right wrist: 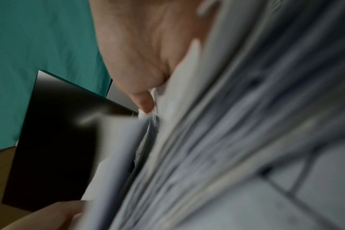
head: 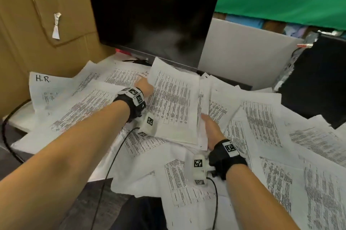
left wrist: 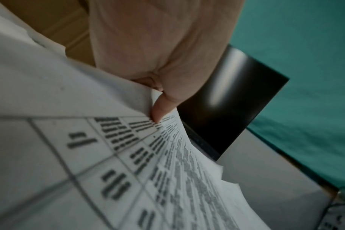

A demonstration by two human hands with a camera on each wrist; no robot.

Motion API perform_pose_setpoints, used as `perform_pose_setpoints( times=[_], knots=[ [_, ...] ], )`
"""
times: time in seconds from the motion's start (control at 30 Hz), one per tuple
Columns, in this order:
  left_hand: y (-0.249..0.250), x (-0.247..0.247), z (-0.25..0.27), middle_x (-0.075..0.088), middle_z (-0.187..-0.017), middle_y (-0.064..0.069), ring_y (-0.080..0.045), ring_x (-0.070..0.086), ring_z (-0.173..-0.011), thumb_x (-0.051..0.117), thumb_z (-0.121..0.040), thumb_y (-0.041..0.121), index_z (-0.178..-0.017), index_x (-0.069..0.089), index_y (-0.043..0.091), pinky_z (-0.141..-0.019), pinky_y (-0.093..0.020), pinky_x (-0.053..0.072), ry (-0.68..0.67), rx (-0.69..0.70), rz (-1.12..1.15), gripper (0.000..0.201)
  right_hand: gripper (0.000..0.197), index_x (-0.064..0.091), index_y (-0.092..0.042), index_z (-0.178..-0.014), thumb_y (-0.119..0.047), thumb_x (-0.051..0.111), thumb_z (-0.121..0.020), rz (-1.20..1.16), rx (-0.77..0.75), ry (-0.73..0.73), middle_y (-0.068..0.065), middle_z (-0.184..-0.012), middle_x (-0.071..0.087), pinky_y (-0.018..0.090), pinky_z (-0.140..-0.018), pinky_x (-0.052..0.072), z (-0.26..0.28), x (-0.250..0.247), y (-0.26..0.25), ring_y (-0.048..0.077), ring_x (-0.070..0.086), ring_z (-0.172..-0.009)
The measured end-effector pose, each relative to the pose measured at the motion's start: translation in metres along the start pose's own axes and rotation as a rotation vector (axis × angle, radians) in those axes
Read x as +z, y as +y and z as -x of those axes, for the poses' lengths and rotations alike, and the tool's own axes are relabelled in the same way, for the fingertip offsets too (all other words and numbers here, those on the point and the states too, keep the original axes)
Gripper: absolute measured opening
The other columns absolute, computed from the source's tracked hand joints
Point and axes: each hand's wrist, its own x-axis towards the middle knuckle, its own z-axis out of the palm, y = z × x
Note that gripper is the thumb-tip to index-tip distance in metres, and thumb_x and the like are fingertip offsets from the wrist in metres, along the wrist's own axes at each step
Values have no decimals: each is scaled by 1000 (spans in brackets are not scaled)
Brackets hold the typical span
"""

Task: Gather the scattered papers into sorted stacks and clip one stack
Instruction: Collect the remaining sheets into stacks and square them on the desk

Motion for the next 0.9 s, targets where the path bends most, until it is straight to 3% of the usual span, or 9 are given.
perform_pose_setpoints(
  times=[0.1, 0.23, 0.33, 0.47, 0.57, 0.63, 0.7, 0.77, 0.9],
  knots=[
    [-3, 19, -1, 46, -137, -22, -37, 47, -124, 46, -93, 4, -138, 32, -5, -100, -39, 43, -64, -53, -22, 48, 101, 34, -31, -151, -82, 54, -66, -33, -44, -25, -5, -155, 36, 47, -120, 23, 2, 1, -2, 21, 34, -143],
    [1, 44, 5, 46, -135, -25, -37, 50, -120, 46, -95, 6, -143, 25, -2, -97, -38, 41, -136, 8, 2, 53, 83, 39, -19, -149, -61, 65, -82, 155, -105, -43, -4, -148, 43, 34, -111, 30, 4, 5, -5, 20, 41, -136],
    [2, 46, 2, 48, -131, -24, -26, 50, -110, 38, -95, -5, -146, 22, 0, -84, -25, 46, -259, 58, 92, 54, 57, 54, -15, -135, -41, 70, -87, 247, -124, -68, 2, -132, 61, 35, -99, 47, -1, 2, -1, 21, 60, -116],
    [2, 16, 10, 46, -140, -9, -26, 46, -126, 45, -97, 12, -145, 31, 9, -107, -37, 36, -235, 105, 218, 50, 36, 65, -6, -116, -26, 74, -86, 214, -65, -100, 13, -111, 72, 50, -96, 52, -8, -2, 3, 32, 68, -104],
    [-12, -29, 6, 39, -147, -14, -31, 42, -131, 49, -98, 29, -147, 27, 8, -104, -38, 35, -23, 8, 149, 57, 33, 65, -6, -113, -28, 70, -89, 180, -39, -67, 14, -109, 72, 42, -83, 58, -9, -3, 3, 30, 70, -95],
    [-40, -67, -3, 39, -146, -18, -34, 41, -132, 50, -97, 29, -144, 31, 2, -106, -41, 35, 104, -112, 8, 57, 20, 64, -12, -103, -29, 65, -94, 186, -52, -38, 10, -99, 72, 29, -65, 56, -9, -3, 3, 25, 69, -83],
    [-79, -105, -9, 40, -146, -21, -36, 40, -133, 50, -96, 28, -142, 34, -3, -107, -41, 34, 182, -276, -169, 58, 13, 62, -15, -97, -29, 64, -94, 206, -77, -23, 8, -95, 71, 26, -61, 53, -10, -3, 4, 22, 67, -79],
    [-108, -129, 1, 45, -142, -23, -37, 45, -128, 54, -94, 28, -139, 38, -5, -104, -41, 36, 192, -390, -237, 59, 12, 62, -16, -92, -27, 67, -92, 217, -97, -12, 11, -98, 71, 29, -67, 55, -12, -2, 5, 26, 68, -83],
    [-138, -135, 21, 53, -133, -23, -37, 50, -121, 65, -86, 38, -128, 52, -3, -98, -41, 40, 39, -424, -434, 60, 13, 64, -12, -97, -23, 68, -91, 214, -92, -13, 13, -99, 70, 31, -68, 55, -10, -1, 4, 29, 68, -85]
  ],
)
